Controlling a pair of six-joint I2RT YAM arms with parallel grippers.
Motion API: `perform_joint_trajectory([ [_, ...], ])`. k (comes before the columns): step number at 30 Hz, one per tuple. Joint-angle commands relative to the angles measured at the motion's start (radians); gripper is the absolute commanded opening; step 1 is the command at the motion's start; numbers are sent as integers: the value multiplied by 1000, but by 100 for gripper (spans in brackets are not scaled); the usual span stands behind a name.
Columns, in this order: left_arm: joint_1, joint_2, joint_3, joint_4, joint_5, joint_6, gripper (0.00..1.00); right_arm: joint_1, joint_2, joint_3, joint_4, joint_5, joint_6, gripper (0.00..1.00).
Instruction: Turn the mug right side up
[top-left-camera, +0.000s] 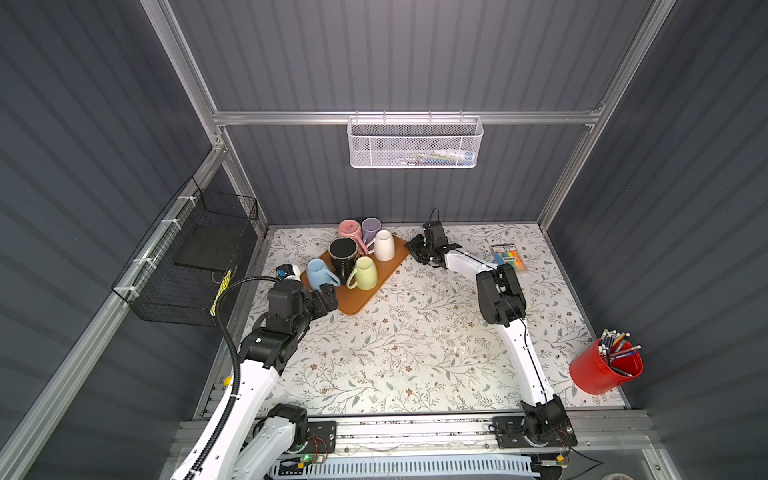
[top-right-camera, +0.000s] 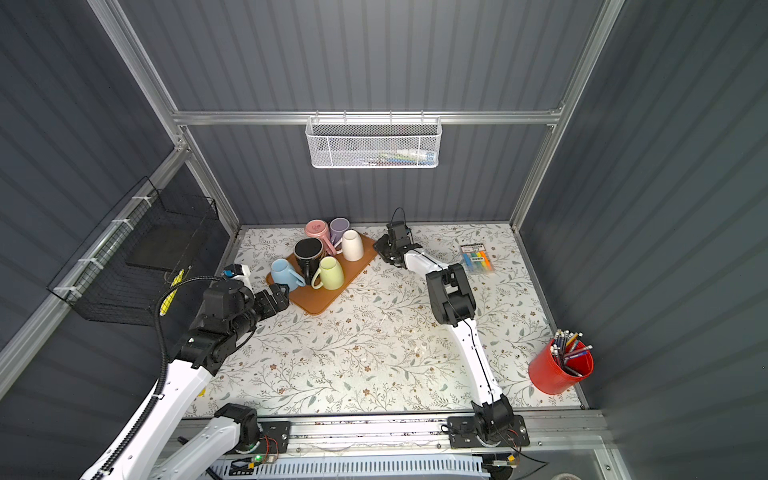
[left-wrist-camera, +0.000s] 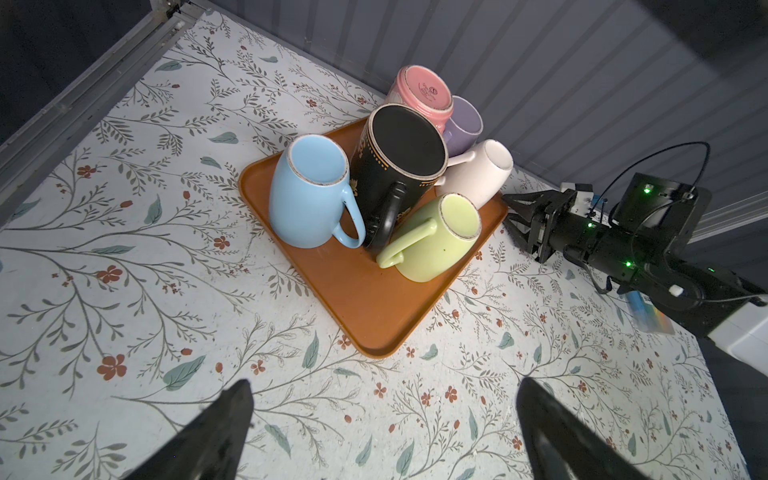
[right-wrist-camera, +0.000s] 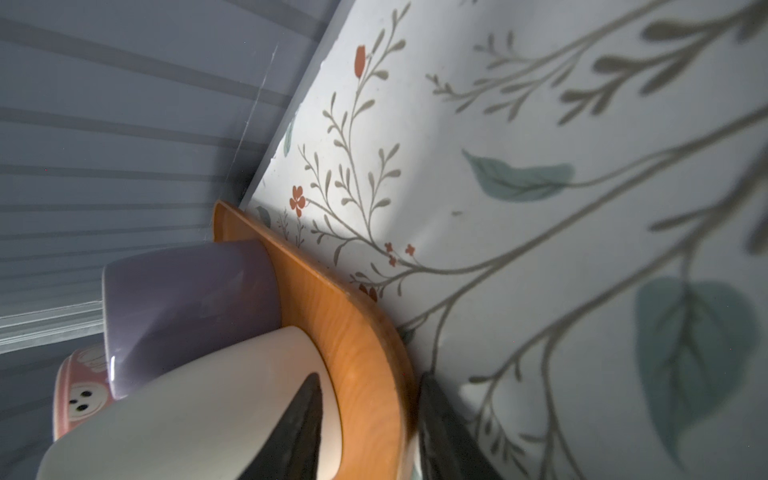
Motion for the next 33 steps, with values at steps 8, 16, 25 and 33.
perform_joint_trajectory([
  [8,0,-16,-10,-36,10,-9,99,22,46,71,-166,74,-68,24],
  [16,0,-28,-10,-58,0,-8,99,31,56,104,-207,94,-79,5],
  [25,0,-34,-17,-73,-10,-13,99,34,15,50,-195,98,-107,0],
  [33,0,-27,-33,-71,-15,-24,98,33,-107,-117,-143,111,-157,0],
])
